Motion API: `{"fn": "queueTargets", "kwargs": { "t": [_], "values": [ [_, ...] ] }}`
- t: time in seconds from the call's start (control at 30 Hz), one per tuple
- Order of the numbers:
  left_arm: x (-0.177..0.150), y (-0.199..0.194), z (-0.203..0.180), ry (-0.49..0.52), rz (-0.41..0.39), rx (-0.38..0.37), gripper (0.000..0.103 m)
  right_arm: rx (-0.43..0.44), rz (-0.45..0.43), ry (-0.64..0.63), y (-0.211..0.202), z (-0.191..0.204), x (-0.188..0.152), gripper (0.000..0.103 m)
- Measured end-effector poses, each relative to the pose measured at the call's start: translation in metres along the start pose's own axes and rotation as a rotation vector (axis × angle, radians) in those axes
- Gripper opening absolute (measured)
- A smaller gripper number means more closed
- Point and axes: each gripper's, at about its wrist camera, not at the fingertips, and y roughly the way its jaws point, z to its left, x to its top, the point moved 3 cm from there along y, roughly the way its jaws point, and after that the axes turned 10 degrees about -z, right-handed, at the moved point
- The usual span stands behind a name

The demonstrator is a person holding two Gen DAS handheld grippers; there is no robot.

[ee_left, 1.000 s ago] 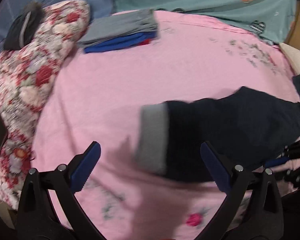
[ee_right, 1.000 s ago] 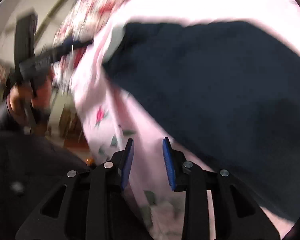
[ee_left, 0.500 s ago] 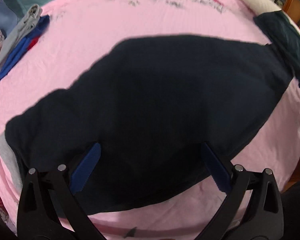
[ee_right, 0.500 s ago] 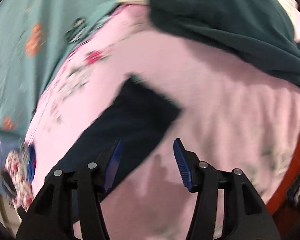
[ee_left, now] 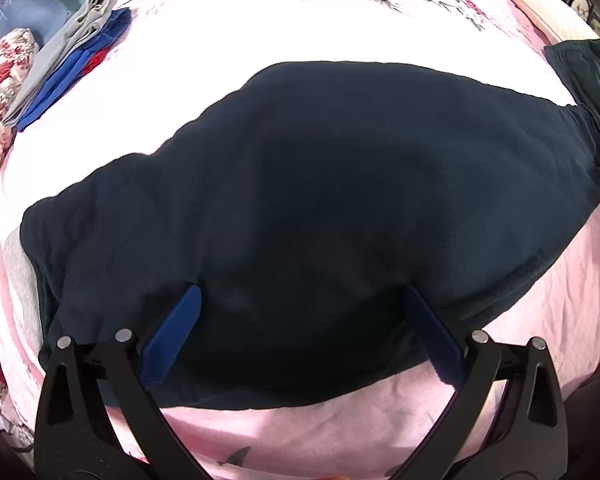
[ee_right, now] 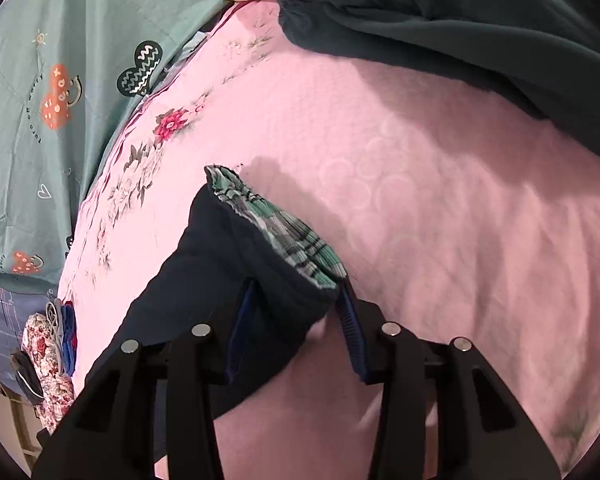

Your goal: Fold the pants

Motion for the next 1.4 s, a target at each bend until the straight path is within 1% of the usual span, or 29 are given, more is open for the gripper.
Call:
{"fn": "queueTargets", "kwargs": {
  "t": [0.03, 0.1, 0.17, 0.23, 0.33, 0.4, 0.47, 0.5, 0.57, 0.6, 0.67, 0.7, 0.73, 0.77, 0.8, 0.87, 0.9, 0.93, 0.97, 1.0, 1.03, 1.1, 1.17, 1.2, 1.23, 1.27, 1.3, 1.37, 1.4],
  "values": [
    [0.0, 0.001, -0.001, -0.004, 0.0, 0.004, 0.101, 0.006, 0.003, -0.005, 0.004, 0.002, 0.001, 0.029],
    [0.0, -0.002, 0.002, -0.009, 0.0, 0.01, 0.101, 0.013, 0.009, 0.007, 0.006, 0.002, 0.0, 0.017],
    [-0.002, -0.006, 0.002, -0.009, 0.0, 0.015, 0.101, 0.018, 0.01, 0.005, 0.005, 0.005, 0.003, 0.014],
    [-0.004, -0.01, 0.004, 0.005, 0.004, 0.023, 0.101, 0.024, -0.016, -0.015, -0.005, 0.013, 0.008, 0.013],
    [0.001, -0.019, 0.007, 0.024, -0.019, 0.047, 0.101, 0.059, -0.076, -0.099, -0.026, 0.041, 0.016, 0.012],
    [0.003, -0.03, 0.013, 0.014, -0.049, 0.049, 0.101, 0.093, -0.116, -0.177, -0.043, 0.068, 0.019, 0.012],
    [0.007, -0.043, 0.026, -0.012, -0.088, 0.061, 0.101, 0.142, -0.172, -0.315, -0.064, 0.112, 0.014, 0.012],
    [0.008, -0.048, 0.034, -0.028, -0.105, 0.074, 0.101, 0.159, -0.189, -0.363, -0.07, 0.127, 0.01, 0.012],
    [0.008, -0.057, 0.051, -0.059, -0.124, 0.099, 0.101, 0.224, -0.231, -0.531, -0.088, 0.177, -0.012, 0.012],
    [0.007, -0.061, 0.059, -0.077, -0.133, 0.112, 0.101, 0.246, -0.235, -0.579, -0.092, 0.191, -0.021, 0.012],
    [0.0, -0.069, 0.08, -0.123, -0.146, 0.143, 0.101, 0.315, -0.23, -0.74, -0.097, 0.229, -0.057, 0.012],
    [-0.004, -0.072, 0.088, -0.146, -0.149, 0.154, 0.101, 0.341, -0.218, -0.852, -0.095, 0.248, -0.085, 0.012],
    [-0.008, -0.074, 0.098, -0.176, -0.149, 0.16, 0.101, 0.352, -0.2, -0.926, -0.089, 0.258, -0.104, 0.012],
    [-0.012, -0.074, 0.104, -0.196, -0.146, 0.163, 0.101, 0.362, -0.159, -1.008, -0.079, 0.266, -0.129, 0.011],
    [-0.017, -0.075, 0.111, -0.216, -0.14, 0.166, 0.101, 0.369, -0.097, -1.095, -0.065, 0.27, -0.159, 0.011],
    [-0.025, -0.076, 0.116, -0.231, -0.134, 0.166, 0.101, 0.355, 0.037, -1.238, -0.036, 0.266, -0.21, 0.012],
    [-0.03, -0.076, 0.119, -0.233, -0.131, 0.165, 0.101, 0.334, 0.092, -1.3, -0.023, 0.26, -0.231, 0.012],
    [-0.034, -0.077, 0.121, -0.23, -0.126, 0.165, 0.101, 0.316, 0.065, -1.372, -0.017, 0.252, -0.248, 0.012],
    [-0.037, -0.076, 0.122, -0.227, -0.123, 0.166, 0.101, 0.312, 0.041, -1.407, -0.02, 0.252, -0.251, 0.012],
    [-0.039, -0.076, 0.124, -0.226, -0.121, 0.163, 0.101, 0.305, 0.046, -1.432, -0.024, 0.253, -0.25, 0.012],
    [-0.042, -0.077, 0.125, -0.228, -0.12, 0.159, 0.101, 0.31, 0.073, -1.419, -0.026, 0.254, -0.245, 0.015],
    [-0.045, -0.076, 0.122, -0.232, -0.118, 0.147, 0.101, 0.338, 0.163, -1.363, -0.03, 0.257, -0.231, 0.027],
    [-0.044, -0.076, 0.122, -0.227, -0.124, 0.139, 0.101, 0.381, 0.285, -1.255, -0.041, 0.259, -0.21, 0.03],
    [-0.043, -0.077, 0.122, -0.226, -0.13, 0.135, 0.101, 0.423, 0.326, -1.189, -0.049, 0.26, -0.199, 0.032],
    [-0.041, -0.079, 0.121, -0.228, -0.14, 0.128, 0.101, 0.496, 0.358, -1.08, -0.061, 0.261, -0.185, 0.034],
    [-0.039, -0.08, 0.121, -0.231, -0.146, 0.121, 0.101, 0.549, 0.375, -0.993, -0.068, 0.262, -0.173, 0.04],
    [-0.036, -0.081, 0.12, -0.234, -0.156, 0.11, 0.101, 0.587, 0.372, -0.879, -0.073, 0.26, -0.155, 0.04],
    [-0.028, -0.084, 0.117, -0.237, -0.175, 0.085, 0.101, 0.558, 0.352, -0.772, -0.069, 0.256, -0.139, 0.04],
    [-0.023, -0.085, 0.114, -0.237, -0.183, 0.071, 0.101, 0.519, 0.349, -0.757, -0.061, 0.253, -0.135, 0.04]
  ]
}}
